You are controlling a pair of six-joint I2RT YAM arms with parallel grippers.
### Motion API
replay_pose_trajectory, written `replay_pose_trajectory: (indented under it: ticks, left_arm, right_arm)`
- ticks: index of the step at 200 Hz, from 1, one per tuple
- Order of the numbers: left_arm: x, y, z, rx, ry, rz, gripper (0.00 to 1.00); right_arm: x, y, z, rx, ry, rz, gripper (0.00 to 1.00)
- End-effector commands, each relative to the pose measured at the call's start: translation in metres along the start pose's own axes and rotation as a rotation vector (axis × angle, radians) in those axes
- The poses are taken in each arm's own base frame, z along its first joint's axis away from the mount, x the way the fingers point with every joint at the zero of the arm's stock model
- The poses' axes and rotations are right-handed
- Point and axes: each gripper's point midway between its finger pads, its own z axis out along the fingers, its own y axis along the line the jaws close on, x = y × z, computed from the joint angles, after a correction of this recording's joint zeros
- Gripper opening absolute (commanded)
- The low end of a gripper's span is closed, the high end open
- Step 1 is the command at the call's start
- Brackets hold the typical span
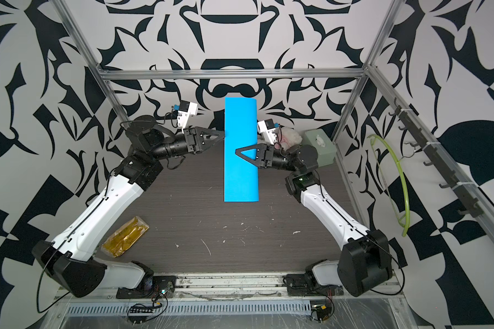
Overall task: Fold the rectangular paper in half along the long edge
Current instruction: Fold the paper.
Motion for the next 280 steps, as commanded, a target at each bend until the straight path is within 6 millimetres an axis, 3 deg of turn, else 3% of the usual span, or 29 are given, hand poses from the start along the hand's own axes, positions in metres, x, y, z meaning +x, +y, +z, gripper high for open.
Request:
replay_pose_trajectory:
  ticks: [1,69,183,280]
  left_arm:
    - [0.001,-0.006,0.000,0.030,0.010,0.025,0.27]
    - [0.009,-0.002,0.002,0.018,0.035,0.003,0.24]
    - [0.033,0.025,0.006,-0.057,0.104,-0.065,0.25]
    - [0.037,0.025,0.009,-0.056,0.121,-0.068,0.02]
  right_arm:
    - [-0.006,0.014,0.002,-0.014,-0.011,-0.090,0.39]
    - [-0.011,0.018,0.001,-0.012,-0.033,-0.104,0.39]
    - [-0.020,0.024,0.002,-0.005,-0.061,-0.141,0.38]
    - [-0.022,0.018,0.001,0.008,-0.066,-0.132,0.41]
